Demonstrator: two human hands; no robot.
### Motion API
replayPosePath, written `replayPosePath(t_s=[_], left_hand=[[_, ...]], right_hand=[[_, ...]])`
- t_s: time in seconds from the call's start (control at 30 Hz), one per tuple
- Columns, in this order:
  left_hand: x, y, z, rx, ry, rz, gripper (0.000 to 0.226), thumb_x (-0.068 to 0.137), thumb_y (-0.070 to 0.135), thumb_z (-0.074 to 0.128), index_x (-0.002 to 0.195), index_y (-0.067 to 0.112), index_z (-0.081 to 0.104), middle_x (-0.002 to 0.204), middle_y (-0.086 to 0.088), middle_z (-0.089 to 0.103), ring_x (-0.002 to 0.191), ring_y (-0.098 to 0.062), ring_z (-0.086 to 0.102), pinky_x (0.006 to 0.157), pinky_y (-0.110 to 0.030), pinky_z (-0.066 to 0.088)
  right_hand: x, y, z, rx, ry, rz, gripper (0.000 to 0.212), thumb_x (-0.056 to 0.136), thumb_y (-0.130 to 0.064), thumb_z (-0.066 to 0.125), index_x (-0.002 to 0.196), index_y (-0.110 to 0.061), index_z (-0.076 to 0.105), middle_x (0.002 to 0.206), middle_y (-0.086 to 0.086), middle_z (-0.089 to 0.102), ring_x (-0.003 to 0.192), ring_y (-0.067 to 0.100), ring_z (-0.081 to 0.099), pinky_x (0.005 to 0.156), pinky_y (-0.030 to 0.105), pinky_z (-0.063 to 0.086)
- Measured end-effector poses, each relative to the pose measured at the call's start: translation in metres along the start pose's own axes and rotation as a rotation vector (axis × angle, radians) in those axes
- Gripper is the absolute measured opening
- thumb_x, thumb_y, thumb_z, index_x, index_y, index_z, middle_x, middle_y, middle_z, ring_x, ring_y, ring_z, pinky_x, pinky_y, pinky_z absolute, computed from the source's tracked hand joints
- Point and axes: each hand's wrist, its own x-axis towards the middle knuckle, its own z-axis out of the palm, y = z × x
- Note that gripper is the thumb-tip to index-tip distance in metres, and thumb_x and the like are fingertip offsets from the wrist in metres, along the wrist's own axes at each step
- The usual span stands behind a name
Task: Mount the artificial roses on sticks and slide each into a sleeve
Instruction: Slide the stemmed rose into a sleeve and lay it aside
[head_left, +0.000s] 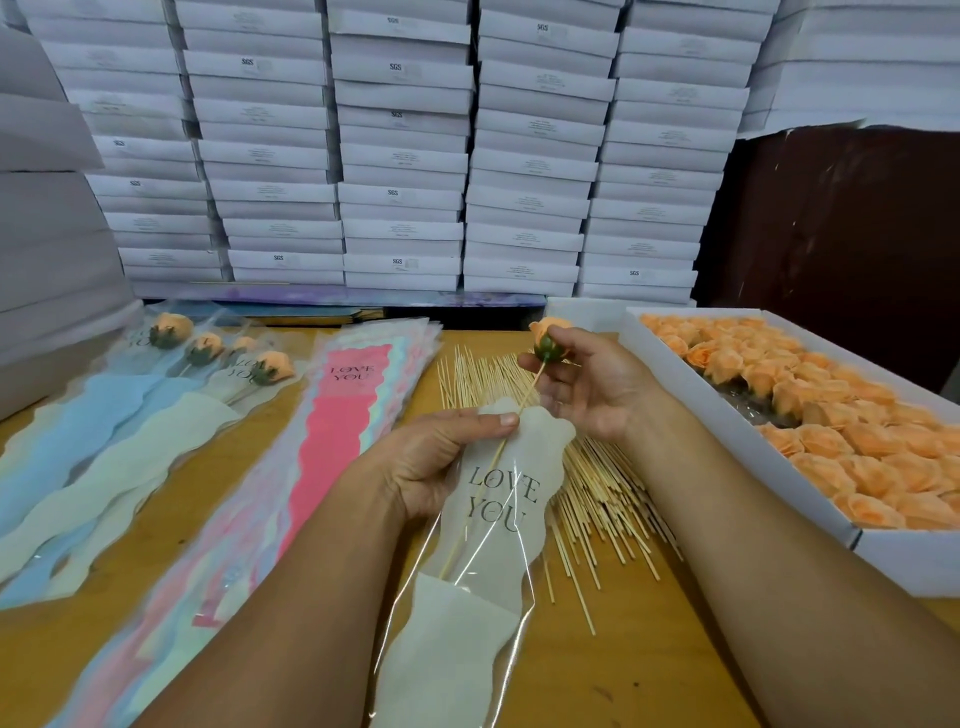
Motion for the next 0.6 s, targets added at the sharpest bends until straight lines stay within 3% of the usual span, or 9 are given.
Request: replayPosePath(t_s=[0.17, 0.4, 0.43, 0.5, 0.6], left_hand=[[0.0008, 0.0001, 0.0, -0.02, -0.013, 0.032, 0.04, 0.087, 0.006, 0.064, 0.125, -0.007, 0.059, 0.1, -0.028, 0.071, 0.081, -0.036, 0.074, 0.067, -0.044, 0.062], [0.0005, 0.0024, 0.0037, -0.007, -0.024, 0.001, 0.038, 0.085, 0.006, 0.063, 0.12, -0.008, 0.061, 0.098, -0.027, 0.071, 0.078, -0.034, 0.075, 0.065, -0.043, 0.063], [0.0005, 0.0029, 0.0036, -0.006, -0.024, -0.009, 0.037, 0.085, 0.007, 0.063, 0.12, -0.008, 0.061, 0.098, -0.027, 0.071, 0.078, -0.035, 0.075, 0.065, -0.043, 0.063], [0.0017, 0.0042, 0.0024, -0.005, -0.025, -0.01, 0.036, 0.087, 0.007, 0.061, 0.12, -0.008, 0.062, 0.101, -0.027, 0.07, 0.081, -0.035, 0.074, 0.07, -0.045, 0.063], [0.0039, 0.0055, -0.0005, -0.011, -0.025, -0.011, 0.036, 0.089, 0.01, 0.061, 0.121, -0.007, 0.064, 0.106, -0.027, 0.069, 0.085, -0.036, 0.074, 0.077, -0.047, 0.061]], right_hand=[[-0.0014, 0.0022, -0.0013, -0.096, -0.011, -0.026, 0.016, 0.094, -0.03, 0.067, 0.086, -0.016, 0.062, 0.086, 0.011, 0.076, 0.049, 0.012, 0.061, 0.05, 0.022, 0.049], [-0.0058, 0.0044, 0.0015, -0.185, -0.06, -0.006, 0.021, 0.082, -0.035, 0.075, 0.089, -0.016, 0.07, 0.089, 0.011, 0.075, 0.085, 0.025, 0.059, 0.088, 0.044, 0.044], [-0.0071, 0.0045, 0.0018, -0.206, -0.066, -0.005, 0.023, 0.079, -0.036, 0.075, 0.09, -0.016, 0.07, 0.09, 0.011, 0.076, 0.084, 0.024, 0.061, 0.086, 0.042, 0.045], [-0.0091, 0.0044, 0.0025, -0.252, -0.068, -0.011, 0.023, 0.086, -0.039, 0.072, 0.091, -0.017, 0.07, 0.088, 0.01, 0.076, 0.071, 0.017, 0.063, 0.069, 0.035, 0.047], [-0.0102, 0.0039, 0.0026, -0.281, -0.047, -0.02, 0.026, 0.097, -0.04, 0.061, 0.095, -0.016, 0.07, 0.087, 0.01, 0.076, 0.057, 0.01, 0.058, 0.053, 0.028, 0.037]])
